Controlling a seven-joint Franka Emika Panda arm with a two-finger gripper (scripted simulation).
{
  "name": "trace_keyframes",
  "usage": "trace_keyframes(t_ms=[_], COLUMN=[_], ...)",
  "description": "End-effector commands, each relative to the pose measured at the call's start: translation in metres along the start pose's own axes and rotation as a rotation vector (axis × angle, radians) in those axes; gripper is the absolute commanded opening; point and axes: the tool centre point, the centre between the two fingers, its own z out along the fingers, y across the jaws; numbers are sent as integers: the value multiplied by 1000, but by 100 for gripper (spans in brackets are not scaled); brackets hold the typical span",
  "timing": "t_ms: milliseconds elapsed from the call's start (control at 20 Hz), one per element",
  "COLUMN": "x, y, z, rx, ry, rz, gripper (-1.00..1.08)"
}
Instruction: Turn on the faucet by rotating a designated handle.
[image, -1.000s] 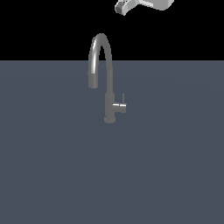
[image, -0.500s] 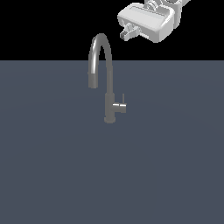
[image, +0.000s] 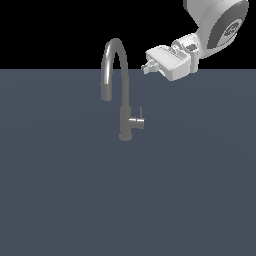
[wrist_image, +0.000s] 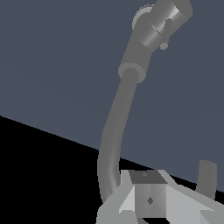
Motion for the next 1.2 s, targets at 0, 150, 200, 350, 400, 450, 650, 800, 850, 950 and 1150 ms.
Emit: trace_keyframes(t_ms=[0,150,200,350,400,450,650,800,850,950,1150], x=[24,53,62,87,95,102,125,137,140,145,150], y=[-2,-2,-2,-1,0,0,3,5,6,7,7], z=[3,9,12,19,22,25,35,41,43,46,49], rx=[60,134,157,222,242,260,322,356,365,380,393], ry=[-50,-110,-129,-182,-198,-213,-263,-291,-298,-310,-320], rz=[61,135,159,225,245,264,327,361,370,384,397], gripper=[-100,-100,-100,-100,-100,-100,-100,-100,-100,-100,-100])
